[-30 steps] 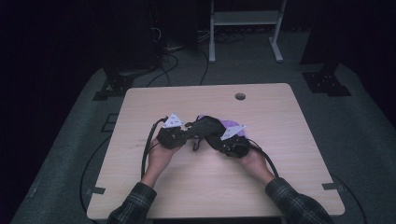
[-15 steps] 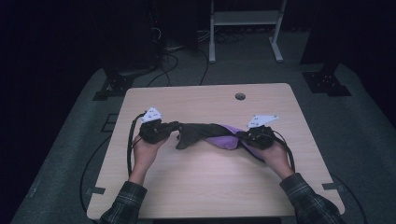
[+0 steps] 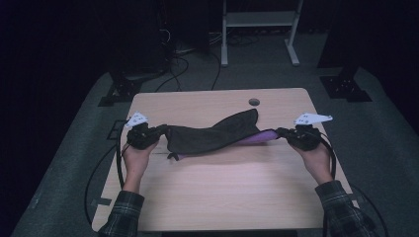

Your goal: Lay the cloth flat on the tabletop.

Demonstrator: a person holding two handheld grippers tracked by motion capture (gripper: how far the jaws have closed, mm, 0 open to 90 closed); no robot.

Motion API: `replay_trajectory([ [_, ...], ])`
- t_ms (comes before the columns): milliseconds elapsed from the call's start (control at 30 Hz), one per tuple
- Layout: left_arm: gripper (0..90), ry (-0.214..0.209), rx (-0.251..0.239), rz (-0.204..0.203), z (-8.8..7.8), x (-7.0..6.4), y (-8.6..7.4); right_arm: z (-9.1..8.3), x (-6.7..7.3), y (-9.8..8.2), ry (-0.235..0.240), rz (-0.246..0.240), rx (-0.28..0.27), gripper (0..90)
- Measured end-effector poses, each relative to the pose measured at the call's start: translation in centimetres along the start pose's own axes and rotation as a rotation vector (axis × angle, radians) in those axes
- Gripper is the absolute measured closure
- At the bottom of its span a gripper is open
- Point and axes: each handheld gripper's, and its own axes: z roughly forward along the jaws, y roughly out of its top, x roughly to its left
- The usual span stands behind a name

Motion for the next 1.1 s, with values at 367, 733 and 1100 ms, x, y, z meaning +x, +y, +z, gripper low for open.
replay_trajectory([
  [367, 57.0, -0.039, 0.054, 0.074, 0.1, -1.7, 0.0, 0.7, 0.2, -0.6, 0.032, -0.006, 0.019, 85.2],
  [733, 44.2, -0.006, 0.230, 0.173, 1.2, -3.9, -3.1, 0.8, 0.1, -0.8, 0.045, 0.002, 0.026, 84.9],
  [1100, 69.6, -0.048, 0.343, 0.174, 3.3, -3.8, -4.6, 0.7, 0.3, -1.4, 0.052, -0.008, 0.043, 85.0],
])
